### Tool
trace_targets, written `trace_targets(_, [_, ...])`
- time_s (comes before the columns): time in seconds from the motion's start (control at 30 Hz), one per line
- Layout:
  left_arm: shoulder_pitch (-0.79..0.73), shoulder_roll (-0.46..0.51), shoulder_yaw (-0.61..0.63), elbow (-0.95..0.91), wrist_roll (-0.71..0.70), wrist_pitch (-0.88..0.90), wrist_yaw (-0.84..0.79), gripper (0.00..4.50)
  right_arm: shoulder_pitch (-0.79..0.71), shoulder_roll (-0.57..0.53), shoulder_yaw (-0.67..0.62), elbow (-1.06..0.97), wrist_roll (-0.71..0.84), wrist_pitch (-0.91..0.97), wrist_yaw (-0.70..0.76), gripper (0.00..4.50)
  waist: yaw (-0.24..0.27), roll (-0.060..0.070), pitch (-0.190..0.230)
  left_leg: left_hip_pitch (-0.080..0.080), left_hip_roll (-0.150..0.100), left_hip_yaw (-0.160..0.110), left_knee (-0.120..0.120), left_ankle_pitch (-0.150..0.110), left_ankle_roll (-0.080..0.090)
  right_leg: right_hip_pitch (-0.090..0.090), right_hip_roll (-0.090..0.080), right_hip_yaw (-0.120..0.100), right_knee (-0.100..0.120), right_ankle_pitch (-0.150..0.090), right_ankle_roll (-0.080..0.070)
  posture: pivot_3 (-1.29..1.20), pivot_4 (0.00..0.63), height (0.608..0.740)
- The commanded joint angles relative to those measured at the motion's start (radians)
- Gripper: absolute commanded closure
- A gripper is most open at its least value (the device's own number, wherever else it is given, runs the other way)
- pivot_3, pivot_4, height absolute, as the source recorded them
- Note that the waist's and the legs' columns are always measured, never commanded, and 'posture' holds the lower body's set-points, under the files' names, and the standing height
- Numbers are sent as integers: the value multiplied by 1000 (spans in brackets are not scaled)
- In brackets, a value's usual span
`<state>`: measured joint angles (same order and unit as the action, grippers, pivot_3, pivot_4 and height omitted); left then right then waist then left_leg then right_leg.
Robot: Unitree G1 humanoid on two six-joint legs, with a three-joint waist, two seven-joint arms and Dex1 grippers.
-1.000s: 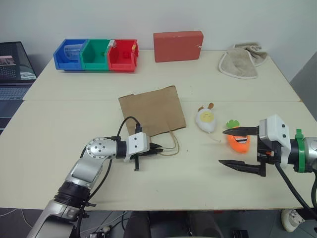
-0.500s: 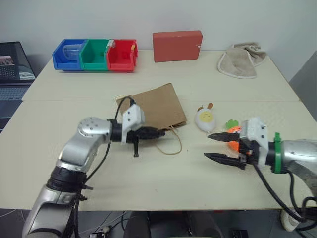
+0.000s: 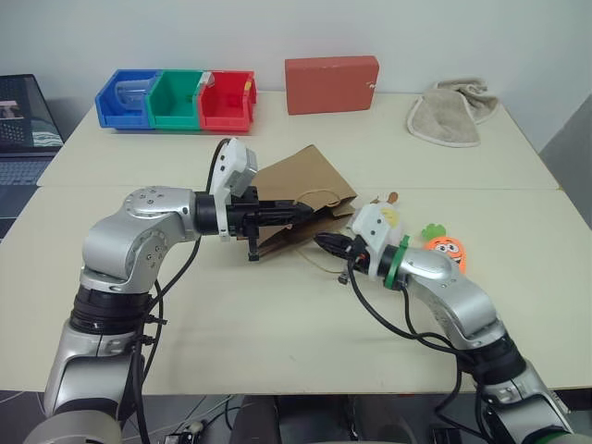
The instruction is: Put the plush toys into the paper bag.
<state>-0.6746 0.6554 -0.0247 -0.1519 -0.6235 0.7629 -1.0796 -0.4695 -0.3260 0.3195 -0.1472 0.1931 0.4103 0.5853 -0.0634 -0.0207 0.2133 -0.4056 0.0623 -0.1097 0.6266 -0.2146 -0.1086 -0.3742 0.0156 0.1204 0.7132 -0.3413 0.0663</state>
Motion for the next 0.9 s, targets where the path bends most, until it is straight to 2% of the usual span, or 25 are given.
trace_targets(0.03, [-26,4,36,-39,-33,15,16,4500,-37,56,18,68,-63,-89,-35,4447,1,0,0,0,0,0,0,0,0,0,0,0,0,0,0,0,150,740])
trace_targets(0.23, [-46,-7,64,-41,-75,60,62,4500,-83,168,26,241,-148,-145,-107,4447,2,0,0,0,0,0,-1,0,0,0,0,0,0,0,0,0,150,740])
trace_targets(0.37, [-118,-20,137,-2,-150,125,115,4500,-87,227,16,357,-198,-201,-178,4447,4,0,0,-1,0,-1,-1,0,0,-1,0,-1,1,0,0,0,150,740])
trace_targets(0.5, [-183,0,182,18,-195,173,136,4500,-57,263,18,400,-211,-207,-186,4447,3,0,0,-1,0,-1,-1,0,0,-1,0,-1,1,0,0,0,150,740])
trace_targets(0.7, [-249,54,174,58,-124,81,119,4500,-50,294,-4,401,-205,-174,-188,4447,2,0,0,-1,0,-1,-1,0,0,-1,0,-2,1,0,0,0,150,740])
trace_targets(0.77, [-305,66,153,87,-50,-23,116,4500,-61,305,-13,407,-202,-164,-191,4447,2,0,0,-1,0,-2,-1,0,0,-1,0,-2,1,0,0,0,150,740])
trace_targets(0.9, [-353,51,137,119,6,-114,112,4500,-72,316,-20,411,-206,-156,-186,4447,3,0,0,-1,0,-1,-1,0,-1,-1,0,-2,1,0,0,0,150,740])
